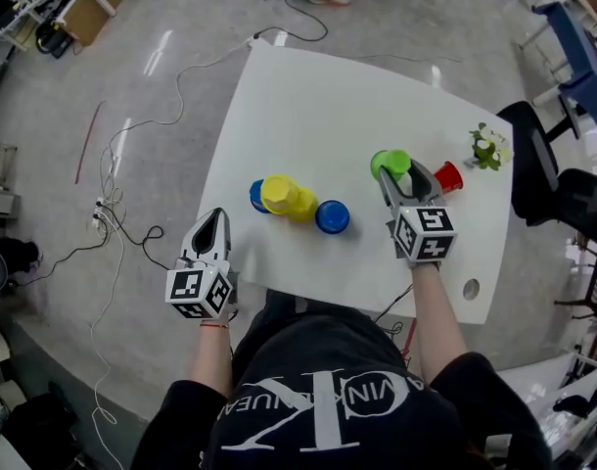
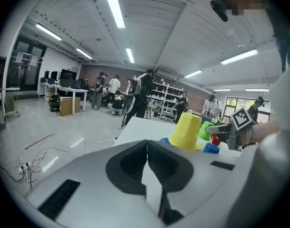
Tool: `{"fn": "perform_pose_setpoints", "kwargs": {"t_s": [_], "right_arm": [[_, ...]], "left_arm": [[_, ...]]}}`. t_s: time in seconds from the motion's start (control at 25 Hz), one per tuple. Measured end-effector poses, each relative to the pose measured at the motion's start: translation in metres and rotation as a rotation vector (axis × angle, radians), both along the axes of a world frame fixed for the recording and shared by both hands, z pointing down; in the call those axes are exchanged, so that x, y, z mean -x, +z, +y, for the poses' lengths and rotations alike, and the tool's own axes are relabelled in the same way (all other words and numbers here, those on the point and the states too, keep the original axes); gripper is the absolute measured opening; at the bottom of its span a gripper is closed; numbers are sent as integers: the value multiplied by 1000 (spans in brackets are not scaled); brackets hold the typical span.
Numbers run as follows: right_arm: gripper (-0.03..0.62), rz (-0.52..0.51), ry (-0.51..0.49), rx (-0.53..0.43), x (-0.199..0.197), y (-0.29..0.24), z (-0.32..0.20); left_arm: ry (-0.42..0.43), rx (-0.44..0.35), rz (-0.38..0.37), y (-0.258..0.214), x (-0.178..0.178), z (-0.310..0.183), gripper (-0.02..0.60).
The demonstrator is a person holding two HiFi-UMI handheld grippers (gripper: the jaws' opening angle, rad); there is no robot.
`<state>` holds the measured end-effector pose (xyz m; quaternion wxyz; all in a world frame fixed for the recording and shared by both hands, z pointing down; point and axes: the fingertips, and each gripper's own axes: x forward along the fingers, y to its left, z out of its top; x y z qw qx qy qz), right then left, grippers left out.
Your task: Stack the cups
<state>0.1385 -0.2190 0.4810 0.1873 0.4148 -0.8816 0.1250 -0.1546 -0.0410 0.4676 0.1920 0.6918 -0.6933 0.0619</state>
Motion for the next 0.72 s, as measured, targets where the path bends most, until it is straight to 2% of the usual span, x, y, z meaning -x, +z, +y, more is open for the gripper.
{"fn": "perform_pose_setpoints", "kwargs": {"t_s": [0.28,0.72], "right_arm": [[244,-5,-177,-13,35,-34,41],[244,-10,-374,21,81,-62,96]], "left_arm": [[27,-30,11,-5,-5,-8,5],[16,-74,20,-15,6,-9,5]]}}
